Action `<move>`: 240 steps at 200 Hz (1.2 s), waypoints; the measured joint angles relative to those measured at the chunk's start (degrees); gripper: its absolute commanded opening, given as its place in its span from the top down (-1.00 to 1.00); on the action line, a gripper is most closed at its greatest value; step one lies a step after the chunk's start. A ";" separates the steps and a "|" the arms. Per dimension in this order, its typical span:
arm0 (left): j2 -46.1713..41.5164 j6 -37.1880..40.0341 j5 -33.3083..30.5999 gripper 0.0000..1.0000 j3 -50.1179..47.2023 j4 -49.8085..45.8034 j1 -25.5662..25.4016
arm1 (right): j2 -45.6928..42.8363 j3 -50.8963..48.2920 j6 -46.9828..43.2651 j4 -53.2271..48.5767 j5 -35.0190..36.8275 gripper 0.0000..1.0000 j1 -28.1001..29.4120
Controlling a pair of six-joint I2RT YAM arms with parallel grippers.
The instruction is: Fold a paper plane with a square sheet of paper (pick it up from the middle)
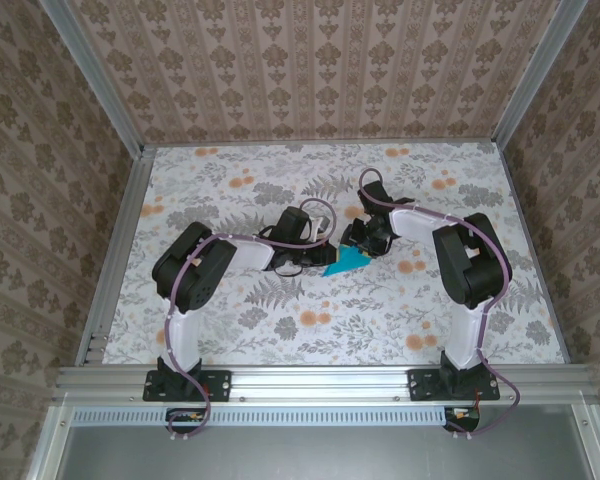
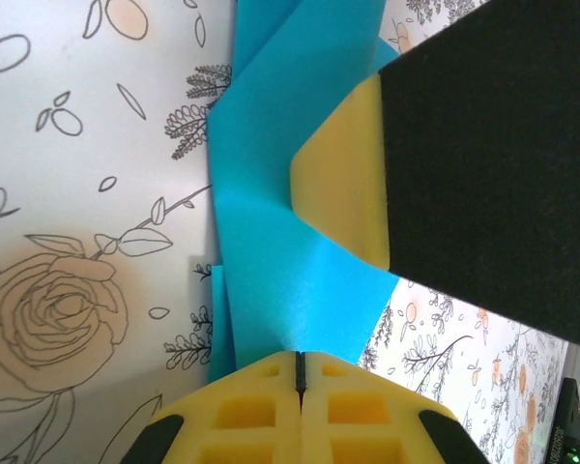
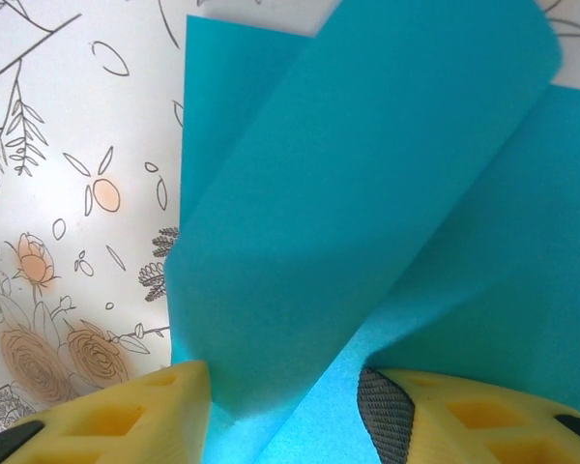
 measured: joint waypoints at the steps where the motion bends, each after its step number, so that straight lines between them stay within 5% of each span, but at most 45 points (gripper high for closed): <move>1: 0.00 0.00 0.00 1.00 0.00 -0.04 0.00 | 0.02 0.02 0.00 -0.07 0.02 0.02 0.00; 121: 0.28 0.00 -1.31 1.00 0.81 -1.84 0.07 | 1.75 2.64 0.17 -3.21 -0.24 -0.06 0.00; 240: 1.01 0.00 -1.92 1.00 1.64 -2.99 0.11 | 2.43 3.54 0.61 -4.87 -0.02 0.09 -0.22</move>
